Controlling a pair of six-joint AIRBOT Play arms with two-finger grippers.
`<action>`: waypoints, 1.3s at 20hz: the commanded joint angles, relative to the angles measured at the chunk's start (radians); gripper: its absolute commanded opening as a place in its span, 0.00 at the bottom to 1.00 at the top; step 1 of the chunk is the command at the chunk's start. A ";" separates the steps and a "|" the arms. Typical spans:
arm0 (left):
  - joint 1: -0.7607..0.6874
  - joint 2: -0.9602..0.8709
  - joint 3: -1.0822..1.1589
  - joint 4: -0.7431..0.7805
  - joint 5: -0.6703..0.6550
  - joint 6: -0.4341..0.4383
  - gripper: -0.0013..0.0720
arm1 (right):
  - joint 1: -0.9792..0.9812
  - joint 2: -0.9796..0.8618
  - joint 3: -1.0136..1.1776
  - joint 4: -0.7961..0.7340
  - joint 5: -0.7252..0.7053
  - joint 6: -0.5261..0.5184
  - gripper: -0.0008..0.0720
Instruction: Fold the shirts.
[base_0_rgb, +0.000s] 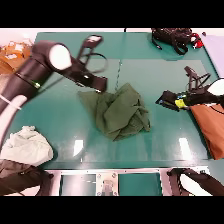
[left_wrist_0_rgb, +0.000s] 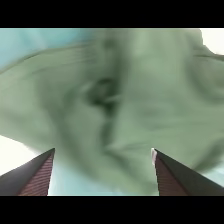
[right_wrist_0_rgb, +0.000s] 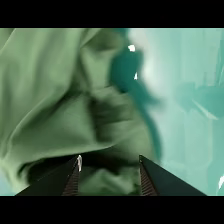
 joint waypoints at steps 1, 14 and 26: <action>0.203 -0.003 -0.036 0.006 -0.074 -0.001 0.95 | -0.100 -0.039 0.004 0.001 0.009 -0.020 0.63; 0.331 -0.277 -0.443 -0.710 0.484 0.369 0.91 | 0.011 -0.353 -0.002 0.378 -0.201 -0.247 0.63; 0.334 -0.292 -0.340 -0.646 0.414 0.445 0.04 | 0.074 -0.711 0.313 0.535 -0.206 -0.312 0.28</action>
